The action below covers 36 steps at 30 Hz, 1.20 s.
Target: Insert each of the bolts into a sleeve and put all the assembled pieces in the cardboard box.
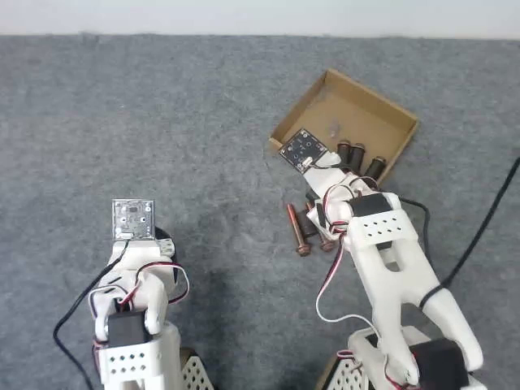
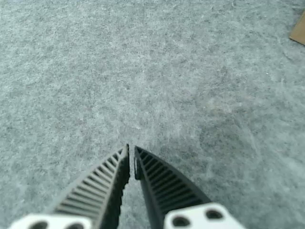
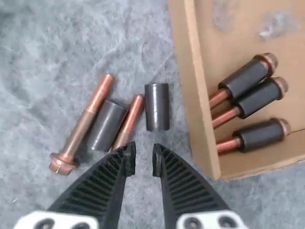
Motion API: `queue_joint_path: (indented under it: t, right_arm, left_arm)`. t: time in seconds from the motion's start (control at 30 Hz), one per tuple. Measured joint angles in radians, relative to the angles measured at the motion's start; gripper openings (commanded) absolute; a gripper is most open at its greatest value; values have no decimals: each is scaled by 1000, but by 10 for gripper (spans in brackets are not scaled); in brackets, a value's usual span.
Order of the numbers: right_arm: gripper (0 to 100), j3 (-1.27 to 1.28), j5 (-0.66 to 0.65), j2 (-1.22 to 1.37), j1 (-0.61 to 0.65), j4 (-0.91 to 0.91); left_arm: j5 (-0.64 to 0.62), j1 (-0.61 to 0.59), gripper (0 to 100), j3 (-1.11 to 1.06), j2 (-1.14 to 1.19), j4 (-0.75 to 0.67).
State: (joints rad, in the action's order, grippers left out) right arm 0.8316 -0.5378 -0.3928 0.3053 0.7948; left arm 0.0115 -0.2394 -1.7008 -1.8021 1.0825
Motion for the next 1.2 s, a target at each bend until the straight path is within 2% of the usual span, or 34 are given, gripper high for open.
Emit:
queue_joint_path:
  t: [0.33, 0.47, 0.87, 1.2]
  right_arm:
    - [58, 0, -63, 2, 2, -32]
    - [110, -2, -68, 8, 3, -57]
    - [109, -2, -83, 172, 2, -175]
    - [109, -61, -98, 336, -25, -178]
  left_arm:
    - [0, 0, 11, 0, 0, 0]
    - [0, 0, 11, 0, 0, 0]
    - [0, 0, 11, 0, 0, 0]
    - [0, 0, 11, 0, 0, 0]
